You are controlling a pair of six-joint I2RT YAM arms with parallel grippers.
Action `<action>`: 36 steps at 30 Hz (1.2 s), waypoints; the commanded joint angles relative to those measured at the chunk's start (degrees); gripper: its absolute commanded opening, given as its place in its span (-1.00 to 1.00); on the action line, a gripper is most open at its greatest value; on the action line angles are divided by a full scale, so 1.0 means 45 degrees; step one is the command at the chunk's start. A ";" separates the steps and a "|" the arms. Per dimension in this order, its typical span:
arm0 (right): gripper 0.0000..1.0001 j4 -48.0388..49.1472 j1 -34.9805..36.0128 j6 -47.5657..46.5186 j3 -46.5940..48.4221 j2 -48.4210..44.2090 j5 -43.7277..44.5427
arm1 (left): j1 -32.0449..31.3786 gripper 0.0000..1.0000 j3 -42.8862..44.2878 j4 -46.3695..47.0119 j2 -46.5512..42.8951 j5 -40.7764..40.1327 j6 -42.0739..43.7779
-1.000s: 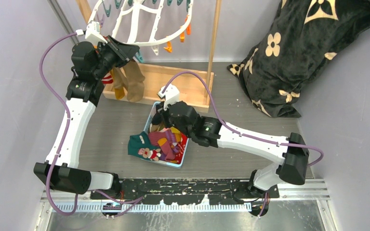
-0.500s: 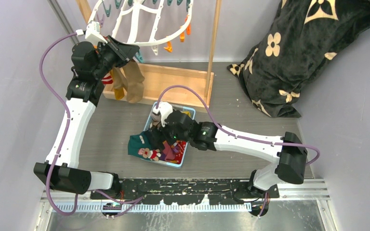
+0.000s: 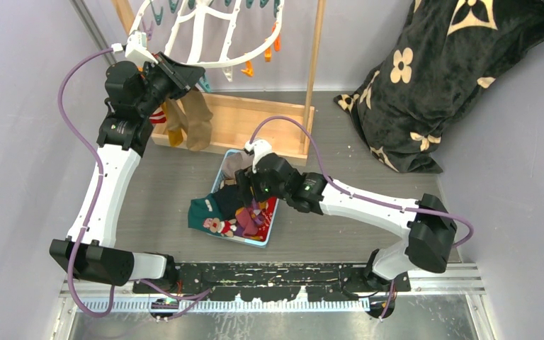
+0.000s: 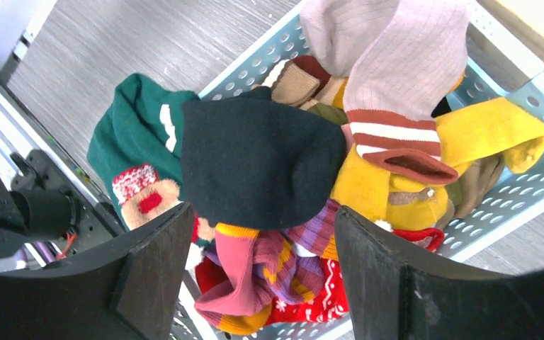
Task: Clip the socks to the hanger
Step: Adjust the sock in the bin.
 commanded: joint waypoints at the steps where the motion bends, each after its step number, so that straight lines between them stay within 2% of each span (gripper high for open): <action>1: 0.48 0.0854 -0.0675 0.2095 -0.0157 0.0571 -0.0824 | 0.0036 -0.99 0.0589 0.0785 -0.0283 -0.0041 0.0255; 8: 0.16 0.2520 -0.1048 0.3934 -0.0846 0.1419 -0.1533 | 0.0036 -0.99 0.0560 0.0777 -0.0295 -0.0022 0.0254; 16: 0.09 0.2658 -0.1079 0.4386 -0.1139 0.1536 -0.1317 | 0.0037 -0.99 0.0553 0.0791 -0.0317 -0.0022 0.0235; 22: -0.17 0.3648 -0.1210 0.4951 -0.1187 0.1909 -0.2012 | 0.0037 -1.00 0.0555 0.0779 -0.0355 -0.0076 0.0255; 27: -0.41 0.4118 -0.1307 0.5051 -0.1407 0.1620 -0.1854 | 0.0046 -1.00 0.0590 0.0709 -0.0333 -0.0047 0.0288; 30: -0.63 0.4278 -0.1347 0.4830 -0.1491 0.1192 -0.1229 | 0.0039 -1.00 0.0597 0.0692 -0.0353 -0.0038 0.0294; 33: -0.94 0.3974 -0.1352 0.4453 -0.1335 0.0978 -0.0830 | 0.0052 -1.00 0.0617 0.0687 -0.0359 -0.0042 0.0294; 36: -0.97 0.3670 -0.1352 0.4211 -0.1162 0.0974 -0.0679 | 0.0039 -1.00 0.0653 0.0650 -0.0384 -0.0042 0.0289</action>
